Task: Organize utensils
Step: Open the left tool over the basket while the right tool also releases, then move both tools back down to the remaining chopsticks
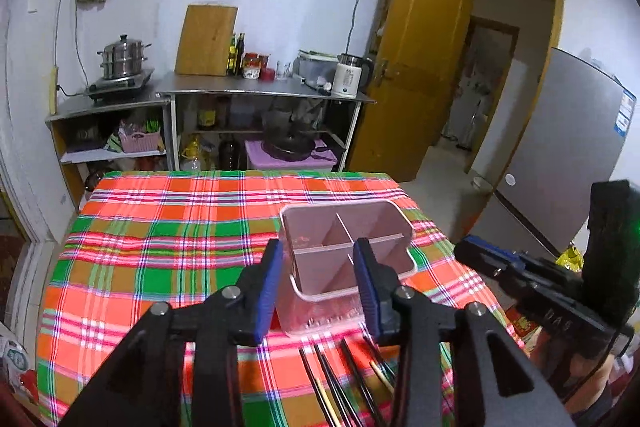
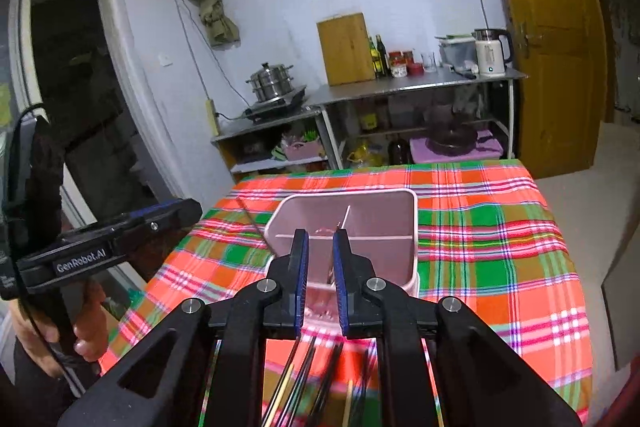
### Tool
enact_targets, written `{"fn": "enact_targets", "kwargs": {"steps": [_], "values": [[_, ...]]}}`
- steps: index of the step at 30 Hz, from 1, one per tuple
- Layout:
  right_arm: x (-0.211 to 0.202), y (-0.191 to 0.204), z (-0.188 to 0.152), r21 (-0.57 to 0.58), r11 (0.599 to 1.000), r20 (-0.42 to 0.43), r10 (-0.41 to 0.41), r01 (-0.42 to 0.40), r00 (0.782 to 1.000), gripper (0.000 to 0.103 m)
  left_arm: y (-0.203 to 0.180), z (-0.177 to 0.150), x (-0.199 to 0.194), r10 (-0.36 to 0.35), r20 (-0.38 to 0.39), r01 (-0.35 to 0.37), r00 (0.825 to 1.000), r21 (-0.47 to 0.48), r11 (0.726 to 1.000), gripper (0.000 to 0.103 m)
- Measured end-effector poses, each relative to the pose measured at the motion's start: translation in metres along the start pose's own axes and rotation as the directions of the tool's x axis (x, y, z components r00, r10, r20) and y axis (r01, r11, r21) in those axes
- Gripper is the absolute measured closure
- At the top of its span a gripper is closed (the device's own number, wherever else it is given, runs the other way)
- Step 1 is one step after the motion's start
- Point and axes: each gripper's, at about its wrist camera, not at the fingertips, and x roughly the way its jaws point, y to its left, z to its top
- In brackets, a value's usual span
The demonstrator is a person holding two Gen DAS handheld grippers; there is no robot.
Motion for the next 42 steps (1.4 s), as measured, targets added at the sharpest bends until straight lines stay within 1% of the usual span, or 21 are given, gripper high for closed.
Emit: {"fn": "enact_targets", "kwargs": {"steps": [4, 7, 9, 12, 18, 22, 27, 30, 32, 42], "values": [[-0.028, 0.008, -0.017, -0.028, 1.000, 0.009, 0.008, -0.008, 1.000, 0.090, -0.009, -0.026, -0.021, 0.001, 0.021, -0.001, 1.000, 0.016, 1.000, 0.063], [-0.046, 0.010, -0.031, -0.032, 0.999, 0.015, 0.007, -0.006, 1.000, 0.090, -0.018, -0.049, -0.036, 0.015, 0.042, -0.017, 0.999, 0.034, 0.999, 0.063], [-0.057, 0.011, -0.042, -0.033, 0.999, 0.017, -0.003, 0.004, 1.000, 0.090, -0.021, -0.062, -0.042, 0.001, 0.039, -0.002, 0.999, 0.028, 1.000, 0.063], [-0.067, 0.012, -0.056, -0.037, 0.999, 0.005, -0.010, 0.011, 1.000, 0.090, -0.027, -0.081, -0.051, -0.001, 0.033, 0.000, 0.999, 0.034, 0.999, 0.063], [-0.084, 0.006, -0.090, -0.036, 0.999, -0.023, -0.030, 0.029, 0.999, 0.090, -0.031, -0.114, -0.059, 0.010, 0.009, -0.010, 1.000, 0.033, 0.999, 0.063], [-0.092, 0.002, -0.106, -0.027, 0.999, -0.038, -0.033, 0.032, 0.999, 0.090, -0.029, -0.132, -0.060, 0.022, -0.008, -0.022, 1.000, 0.027, 0.999, 0.063], [-0.090, 0.001, -0.121, -0.035, 0.999, -0.061, -0.039, 0.037, 0.997, 0.090, -0.026, -0.151, -0.054, 0.039, -0.037, -0.038, 0.999, 0.021, 0.999, 0.063], [-0.082, 0.002, -0.126, -0.049, 0.998, -0.079, -0.046, 0.042, 0.996, 0.090, -0.022, -0.158, -0.046, 0.046, -0.053, -0.045, 0.998, 0.015, 0.999, 0.063], [-0.075, 0.001, -0.130, -0.063, 0.997, -0.091, -0.054, 0.049, 0.994, 0.090, -0.021, -0.161, -0.041, 0.063, -0.059, -0.061, 0.996, 0.019, 0.998, 0.063], [-0.034, -0.014, -0.145, -0.065, 0.995, -0.160, -0.091, 0.081, 0.983, 0.090, -0.009, -0.167, -0.001, 0.077, -0.111, -0.078, 0.991, -0.004, 0.997, 0.063]]}}
